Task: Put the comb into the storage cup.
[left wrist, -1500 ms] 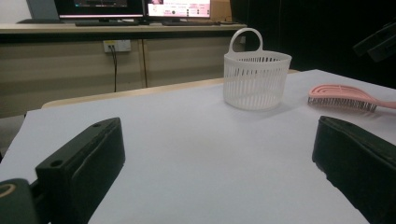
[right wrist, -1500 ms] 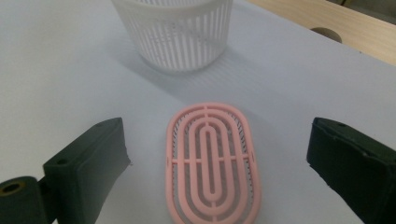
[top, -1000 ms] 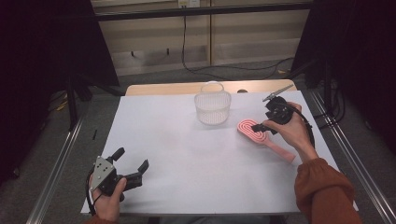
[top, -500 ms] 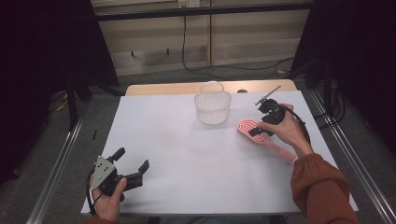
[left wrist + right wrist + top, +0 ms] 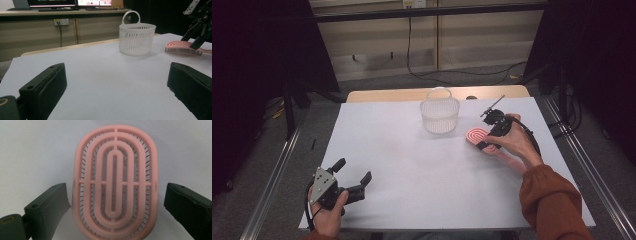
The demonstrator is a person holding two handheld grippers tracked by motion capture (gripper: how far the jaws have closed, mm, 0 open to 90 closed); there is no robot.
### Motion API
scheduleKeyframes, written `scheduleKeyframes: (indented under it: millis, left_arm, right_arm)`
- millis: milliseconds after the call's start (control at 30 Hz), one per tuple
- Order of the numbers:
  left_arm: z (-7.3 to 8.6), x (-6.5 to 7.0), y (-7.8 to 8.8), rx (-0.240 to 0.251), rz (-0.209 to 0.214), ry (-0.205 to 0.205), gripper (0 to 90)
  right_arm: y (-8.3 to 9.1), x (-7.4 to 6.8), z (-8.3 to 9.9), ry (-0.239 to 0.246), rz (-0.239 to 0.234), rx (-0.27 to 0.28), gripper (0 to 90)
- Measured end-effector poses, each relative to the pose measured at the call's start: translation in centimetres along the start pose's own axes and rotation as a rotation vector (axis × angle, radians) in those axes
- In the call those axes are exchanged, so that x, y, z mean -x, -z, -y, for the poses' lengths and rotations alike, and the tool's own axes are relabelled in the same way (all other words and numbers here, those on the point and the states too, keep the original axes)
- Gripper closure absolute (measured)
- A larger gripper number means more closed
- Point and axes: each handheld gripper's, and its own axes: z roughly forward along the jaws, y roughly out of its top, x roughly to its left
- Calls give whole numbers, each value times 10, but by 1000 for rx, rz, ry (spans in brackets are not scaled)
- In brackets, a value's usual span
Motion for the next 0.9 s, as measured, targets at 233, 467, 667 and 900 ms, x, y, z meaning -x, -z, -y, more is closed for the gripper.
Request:
scheduleKeyframes:
  millis: [233, 467, 667, 900]
  left_arm:
    - [0, 0, -1, -7, -3, 1, 27]
    - [1, 0, -1, -14, 0, -7, 27]
    - [0, 0, -1, -12, 0, -7, 27]
    - [0, -1, -1, -12, -2, -9, 27]
  right_arm:
    - [-7, -1, -2, -10, -12, -27, 62]
    - [-11, -2, -4, -2, -3, -44, 114]
    - [-15, -4, -5, 3, 0, -61, 182]
    - [-15, -6, -6, 5, 19, -68, 192]
